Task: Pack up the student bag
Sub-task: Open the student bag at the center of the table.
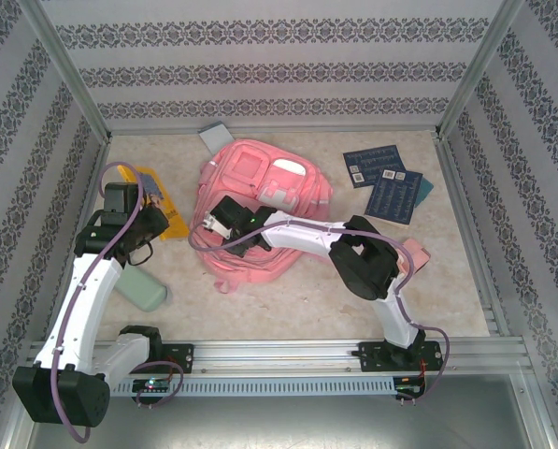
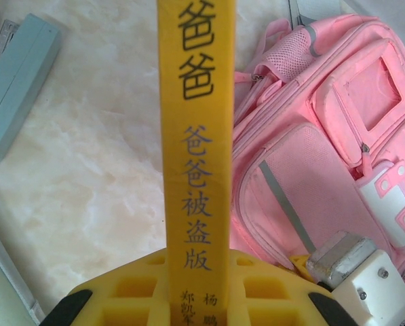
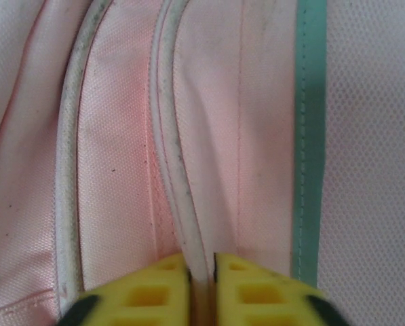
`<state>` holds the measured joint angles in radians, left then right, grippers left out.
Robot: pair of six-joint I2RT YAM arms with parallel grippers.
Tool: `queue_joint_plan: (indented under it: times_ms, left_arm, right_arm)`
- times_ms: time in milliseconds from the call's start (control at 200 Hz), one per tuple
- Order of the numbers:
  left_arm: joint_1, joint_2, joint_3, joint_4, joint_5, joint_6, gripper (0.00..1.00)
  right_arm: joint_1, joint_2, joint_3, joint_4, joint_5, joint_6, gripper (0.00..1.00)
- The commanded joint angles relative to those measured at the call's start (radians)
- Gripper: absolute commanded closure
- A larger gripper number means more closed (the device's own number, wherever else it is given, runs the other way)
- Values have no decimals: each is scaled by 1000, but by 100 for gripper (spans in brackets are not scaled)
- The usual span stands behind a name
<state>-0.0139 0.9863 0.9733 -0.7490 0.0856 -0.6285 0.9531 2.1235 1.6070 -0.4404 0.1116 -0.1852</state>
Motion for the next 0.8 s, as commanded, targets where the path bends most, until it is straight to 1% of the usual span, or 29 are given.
queue_joint_plan:
  times_ms: [0, 130, 285, 465, 635, 704, 794]
  left_arm:
    - [-8, -17, 28, 57, 23, 2, 100]
    - [-8, -23, 12, 93, 75, -18, 100]
    - [-8, -35, 15, 121, 103, -43, 100]
    - [-8, -50, 41, 116, 108, -65, 100]
    - [-8, -69, 48, 124, 116, -89, 100]
    - [-8, -69, 16, 160, 152, -124, 100]
    - [-9, -69, -63, 272, 225, -200, 100]
  right_arm:
    - [-7, -35, 21, -37, 29, 29, 100]
    - [-28, -100, 69, -31, -13, 97, 100]
    - [-75, -126, 198, -82, -67, 184, 100]
    - [-151, -95, 357, -164, -124, 319, 100]
    - [-244, -50, 473, -208, -244, 479, 100]
    - [-266, -44, 502, -202, -282, 523, 100]
    - [-282, -40, 535, -193, -316, 562, 100]
